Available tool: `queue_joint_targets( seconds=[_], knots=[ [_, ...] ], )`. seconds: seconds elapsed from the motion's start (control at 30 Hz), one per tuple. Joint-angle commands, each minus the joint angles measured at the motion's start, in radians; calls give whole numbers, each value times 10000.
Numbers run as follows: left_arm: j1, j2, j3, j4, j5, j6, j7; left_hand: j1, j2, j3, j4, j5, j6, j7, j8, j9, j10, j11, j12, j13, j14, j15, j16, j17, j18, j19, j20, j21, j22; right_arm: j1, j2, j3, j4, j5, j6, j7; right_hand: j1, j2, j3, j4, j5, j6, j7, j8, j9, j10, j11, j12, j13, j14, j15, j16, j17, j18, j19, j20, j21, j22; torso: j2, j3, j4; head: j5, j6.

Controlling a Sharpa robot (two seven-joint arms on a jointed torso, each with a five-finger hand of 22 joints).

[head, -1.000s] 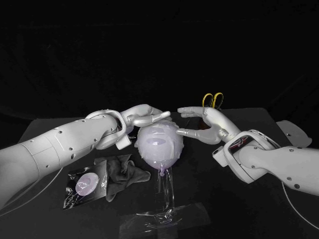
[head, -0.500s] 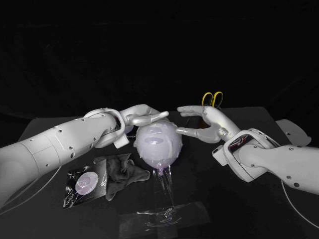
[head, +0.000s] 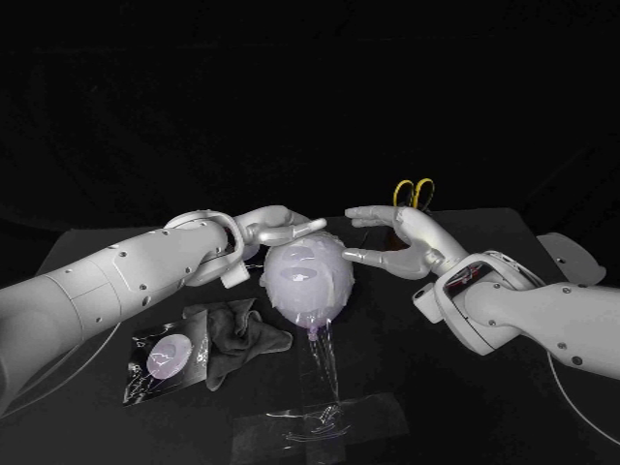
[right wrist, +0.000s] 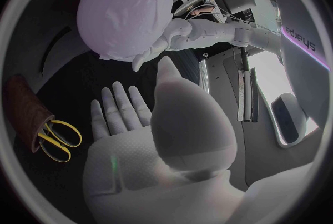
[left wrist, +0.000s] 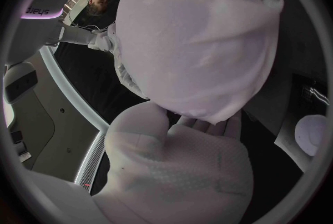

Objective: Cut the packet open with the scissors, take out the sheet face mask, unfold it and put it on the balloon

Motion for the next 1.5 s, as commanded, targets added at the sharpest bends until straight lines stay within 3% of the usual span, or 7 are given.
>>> queue_joint_targets(
  seconds=[0.03,0.43,0.9,1.23,1.4,1.47,1.5],
  knots=[
    [-2,45,1,-57,-109,125,-380,-69,-1,-113,-2,-20,-295,1388,-101,-70,-114,7,-35,-8,-100,8,-32,-21,-85,-57,2,-1,-9,-1,4,4,23,-57,21,66,62,-2,37,39,17,40,1201,-47,-13,0,10,-44,1,39,7,-34,-12,190,83,11,64,1,6,0,-6,-3,13],
    [6,-10,17,-68,579,10,-438,-61,8,-209,-2,-23,-247,1392,-104,-65,47,2,-4,14,27,-2,3,2,-83,-9,3,20,1,-1,9,4,4,-57,7,82,59,-4,35,42,20,36,1201,-51,-16,0,10,-44,1,34,7,-37,-14,190,72,11,60,-6,-11,-2,8,-5,30],
    [52,-442,131,510,2432,-37,-519,86,-7,-363,-16,-21,1,1376,-49,-20,256,-17,17,30,221,-17,53,38,-86,55,12,54,14,-2,45,4,-250,100,-20,101,59,-4,35,42,20,36,1201,-51,-16,0,10,-44,1,34,7,-37,-14,190,72,11,60,-6,0,-27,26,23,73],
    [135,-865,163,859,4171,-948,-157,656,-7,-488,-30,-16,188,1367,-14,7,452,-32,21,38,399,-38,79,67,-143,202,18,128,40,-1,158,4,-731,1097,48,265,57,2,37,44,25,22,1200,-58,-21,-37,11,-48,-3,39,8,-41,-15,190,101,10,73,7,-17,-8,3,115,124],
    [143,-1341,156,1208,4967,-1669,269,1186,-6,-529,-28,-15,220,1369,-25,0,486,-35,13,35,449,-46,71,72,-283,299,23,178,51,2,251,5,-1098,2323,376,557,367,329,245,-75,-88,313,1185,-23,6,180,-18,-19,17,654,-51,97,59,260,523,5,282,173,-32,-12,-12,121,181],
    [140,-1602,150,1438,5484,-1989,519,1349,7,-503,-35,-12,303,1370,-6,14,573,-45,26,44,545,-64,89,89,-348,360,25,207,60,5,291,6,-1294,2999,687,764,598,522,374,-188,-129,686,1159,66,62,679,-74,43,51,2061,-196,506,264,406,1393,1,704,503,-42,-25,-16,111,204],
    [139,-1693,148,1526,5671,-2083,604,1572,14,-456,-26,-14,516,1362,53,57,832,-58,62,66,771,-96,137,130,-459,422,41,237,70,6,304,6,-1358,3215,800,838,635,560,393,-210,-133,744,1156,74,68,760,-90,41,52,2264,-212,560,289,433,1573,-3,790,562,-44,-25,-17,109,210]
  ],
)
